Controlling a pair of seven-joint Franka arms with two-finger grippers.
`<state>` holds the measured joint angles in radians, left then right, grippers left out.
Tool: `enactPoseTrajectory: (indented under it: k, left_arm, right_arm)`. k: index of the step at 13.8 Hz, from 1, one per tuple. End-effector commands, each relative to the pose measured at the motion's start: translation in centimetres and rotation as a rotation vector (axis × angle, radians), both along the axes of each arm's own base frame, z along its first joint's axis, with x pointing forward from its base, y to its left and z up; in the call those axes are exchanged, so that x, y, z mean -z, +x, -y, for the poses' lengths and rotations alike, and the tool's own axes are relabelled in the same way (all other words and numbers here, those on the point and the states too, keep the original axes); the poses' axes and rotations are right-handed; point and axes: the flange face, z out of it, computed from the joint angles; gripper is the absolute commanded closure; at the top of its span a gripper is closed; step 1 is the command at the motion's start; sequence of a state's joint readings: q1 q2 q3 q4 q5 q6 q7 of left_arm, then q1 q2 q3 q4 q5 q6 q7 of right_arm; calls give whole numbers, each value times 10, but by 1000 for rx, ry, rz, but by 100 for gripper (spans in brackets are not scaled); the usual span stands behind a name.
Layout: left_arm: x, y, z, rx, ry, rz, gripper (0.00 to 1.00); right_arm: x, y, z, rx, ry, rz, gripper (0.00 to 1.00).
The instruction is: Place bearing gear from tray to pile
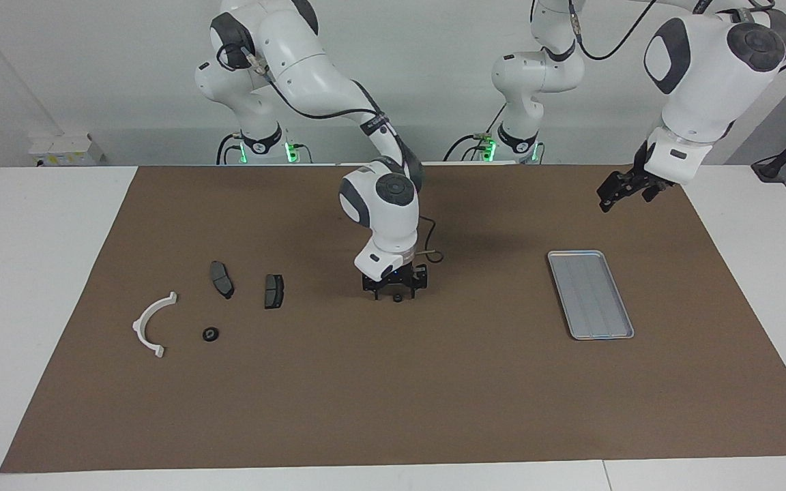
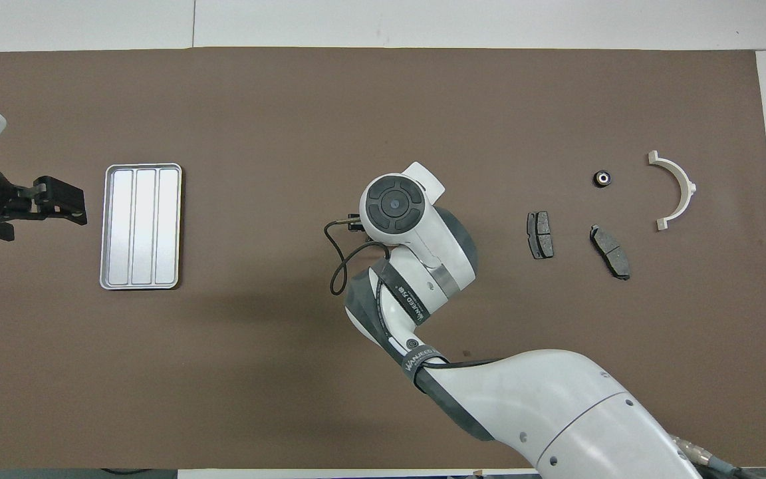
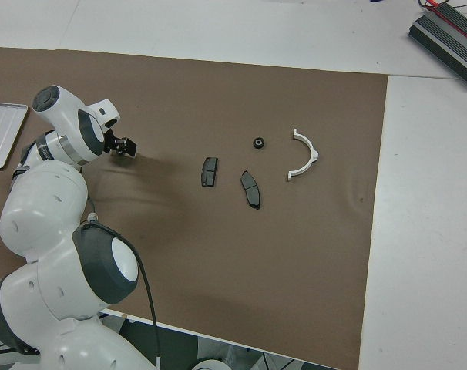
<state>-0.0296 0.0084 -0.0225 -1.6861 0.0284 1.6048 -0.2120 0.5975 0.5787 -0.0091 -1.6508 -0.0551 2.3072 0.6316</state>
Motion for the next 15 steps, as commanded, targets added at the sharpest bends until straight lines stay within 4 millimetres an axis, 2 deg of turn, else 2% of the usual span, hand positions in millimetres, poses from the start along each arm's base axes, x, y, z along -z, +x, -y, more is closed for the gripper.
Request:
enactPoseTrajectory:
  k: [1, 2, 6, 8, 9, 10, 11, 12, 14, 15]
  left_arm:
    - [-5, -8, -4, 10, 17, 10, 0]
    - [-5, -8, -4, 12, 17, 9, 0]
    - [-5, -8, -4, 7, 17, 15, 0]
    - [-7, -8, -7, -2, 17, 20, 0]
    - [-7, -8, -8, -3, 17, 20, 0]
    - [-7, -8, -7, -2, 17, 20, 0]
    - [-7, -8, -5, 1, 17, 20, 0]
    - [-7, -8, -4, 3, 17, 20, 0]
    - [-6, -8, -2, 14, 17, 18, 0]
    - [-5, -9, 3, 23, 15, 14, 0]
  right_arm:
    - [1, -1, 1, 4, 3, 8, 78]
    - [-1, -2, -1, 0, 0, 5, 100]
    - [-27, 14, 7, -10, -35, -5, 100]
    - [-49, 35, 37, -43, -56, -6, 100]
    - [-62, 48, 57, -64, -59, -4, 100]
    - [-75, 61, 88, -96, -63, -5, 100]
    - [-78, 74, 122, -127, -67, -10, 100]
    - [-76, 84, 162, -159, -74, -19, 100]
    - [-59, 101, 248, -233, -77, -23, 100]
    - [-50, 105, 283, -259, -76, -15, 100]
